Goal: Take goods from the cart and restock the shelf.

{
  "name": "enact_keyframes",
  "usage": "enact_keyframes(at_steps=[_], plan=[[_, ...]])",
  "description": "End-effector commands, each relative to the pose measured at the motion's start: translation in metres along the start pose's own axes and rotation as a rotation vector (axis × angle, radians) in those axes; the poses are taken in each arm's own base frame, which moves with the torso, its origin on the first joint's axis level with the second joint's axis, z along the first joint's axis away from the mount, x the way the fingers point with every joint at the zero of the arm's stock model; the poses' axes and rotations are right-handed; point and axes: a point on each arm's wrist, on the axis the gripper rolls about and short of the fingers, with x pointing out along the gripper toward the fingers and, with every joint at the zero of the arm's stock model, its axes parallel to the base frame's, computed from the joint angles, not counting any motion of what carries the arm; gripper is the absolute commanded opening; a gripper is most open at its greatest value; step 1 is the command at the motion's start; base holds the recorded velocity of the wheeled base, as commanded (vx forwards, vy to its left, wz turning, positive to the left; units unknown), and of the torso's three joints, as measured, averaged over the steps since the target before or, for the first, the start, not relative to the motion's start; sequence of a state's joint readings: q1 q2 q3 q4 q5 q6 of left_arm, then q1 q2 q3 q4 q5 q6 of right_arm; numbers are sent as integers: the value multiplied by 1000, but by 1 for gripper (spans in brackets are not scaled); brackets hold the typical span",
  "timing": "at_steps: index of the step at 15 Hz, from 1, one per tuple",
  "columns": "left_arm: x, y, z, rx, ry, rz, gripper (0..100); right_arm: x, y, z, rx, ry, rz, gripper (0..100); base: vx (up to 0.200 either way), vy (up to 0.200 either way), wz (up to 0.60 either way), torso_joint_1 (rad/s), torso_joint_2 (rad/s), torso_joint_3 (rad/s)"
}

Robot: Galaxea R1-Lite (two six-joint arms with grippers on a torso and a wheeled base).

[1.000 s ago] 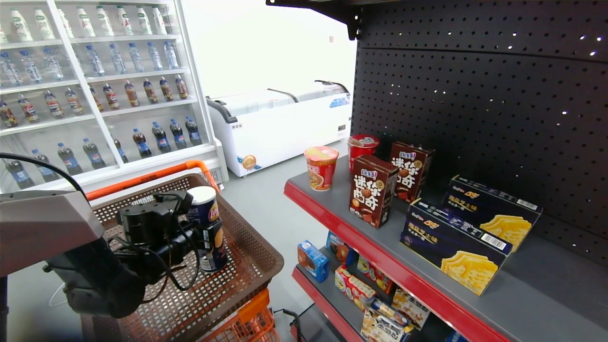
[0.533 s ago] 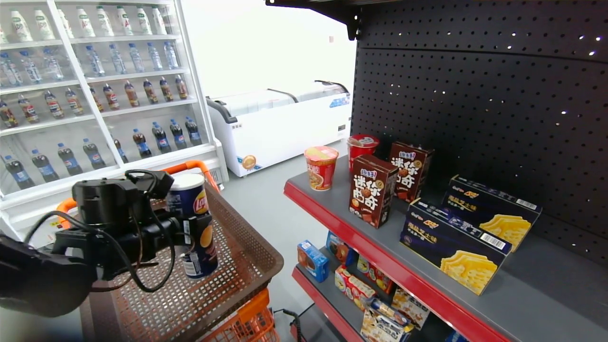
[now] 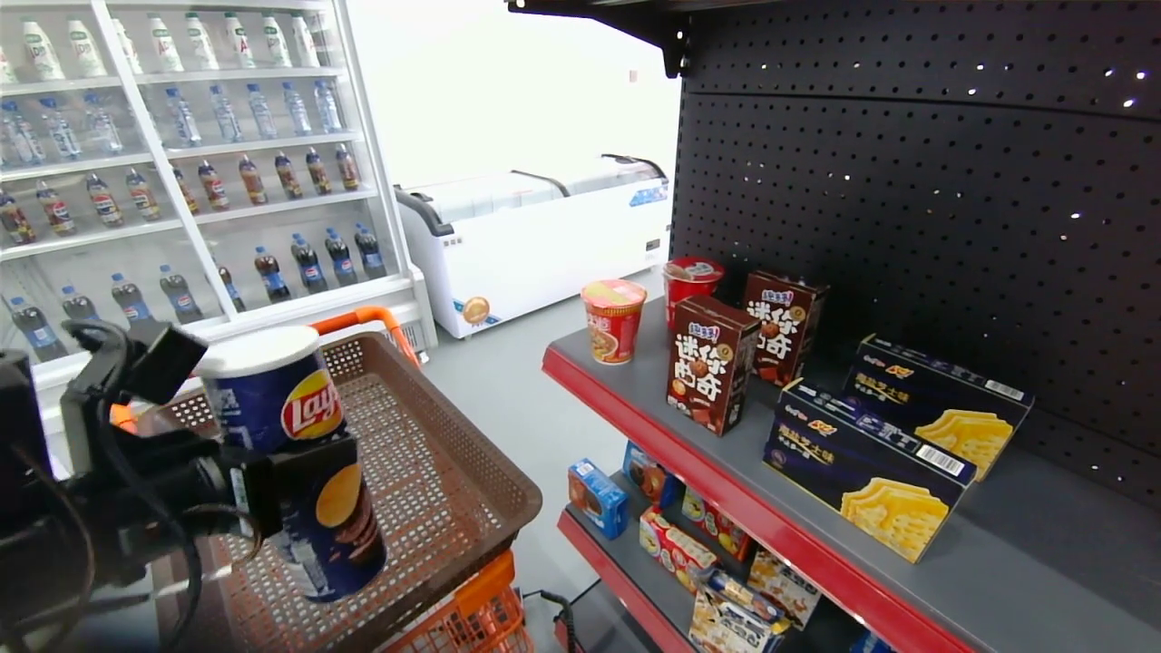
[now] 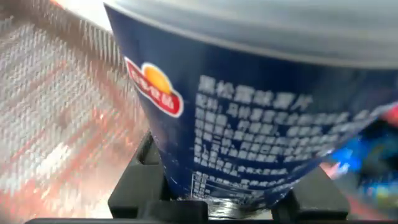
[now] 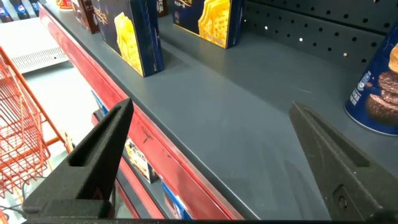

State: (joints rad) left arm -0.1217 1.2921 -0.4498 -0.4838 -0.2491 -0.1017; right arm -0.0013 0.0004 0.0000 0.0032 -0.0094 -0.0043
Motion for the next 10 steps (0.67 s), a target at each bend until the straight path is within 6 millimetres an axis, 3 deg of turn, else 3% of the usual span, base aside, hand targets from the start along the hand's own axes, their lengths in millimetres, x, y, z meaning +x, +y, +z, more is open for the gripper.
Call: enact_keyframes(at_steps=[1,2,10], plan=[[-40,-10,-37,128,-10,51,0,0,0,0,0,-1,0,100,0,0,0,0,0,0],[-43,-10,-43,170,-16,54,0,0,0,0,0,-1,0,100,0,0,0,0,0,0],[-58,-16,0,113,-220,57,0,0,0,0,0,-1,0,100,0,0,0,0,0,0]])
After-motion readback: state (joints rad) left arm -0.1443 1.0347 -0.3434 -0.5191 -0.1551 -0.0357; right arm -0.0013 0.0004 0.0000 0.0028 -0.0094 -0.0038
